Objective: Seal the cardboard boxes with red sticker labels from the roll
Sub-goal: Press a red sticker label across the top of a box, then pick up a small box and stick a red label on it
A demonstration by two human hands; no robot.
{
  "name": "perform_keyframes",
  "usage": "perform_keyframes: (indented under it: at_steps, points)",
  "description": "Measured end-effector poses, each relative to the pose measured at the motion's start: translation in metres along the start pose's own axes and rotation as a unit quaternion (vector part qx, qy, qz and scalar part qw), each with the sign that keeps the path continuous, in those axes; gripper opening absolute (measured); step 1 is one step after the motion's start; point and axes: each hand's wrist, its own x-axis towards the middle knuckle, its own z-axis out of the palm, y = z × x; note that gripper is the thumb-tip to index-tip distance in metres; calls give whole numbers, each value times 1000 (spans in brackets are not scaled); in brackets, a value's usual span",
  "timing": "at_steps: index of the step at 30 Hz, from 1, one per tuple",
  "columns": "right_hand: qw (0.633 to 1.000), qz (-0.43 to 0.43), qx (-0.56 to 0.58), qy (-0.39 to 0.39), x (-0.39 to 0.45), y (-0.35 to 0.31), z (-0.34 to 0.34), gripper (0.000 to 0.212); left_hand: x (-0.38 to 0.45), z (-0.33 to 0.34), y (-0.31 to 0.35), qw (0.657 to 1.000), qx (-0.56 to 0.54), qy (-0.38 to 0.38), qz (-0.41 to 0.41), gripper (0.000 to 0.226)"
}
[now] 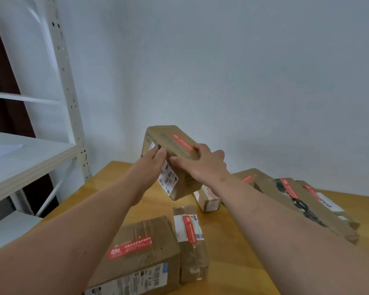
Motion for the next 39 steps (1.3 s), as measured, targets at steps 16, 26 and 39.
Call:
perform_keyframes:
  at_steps: [16,26,39]
  points:
    - [966,57,-235,-86,58,68,32,39,102,31,-63,986,132,-68,-80,48]
    - [961,132,-198,-139,60,98,61,70,94,35,-62,982,169,-75,-41,55]
    - [979,91,-152,-97,-1,71,-32,68,40,29,-18,981,187,22,51,53]
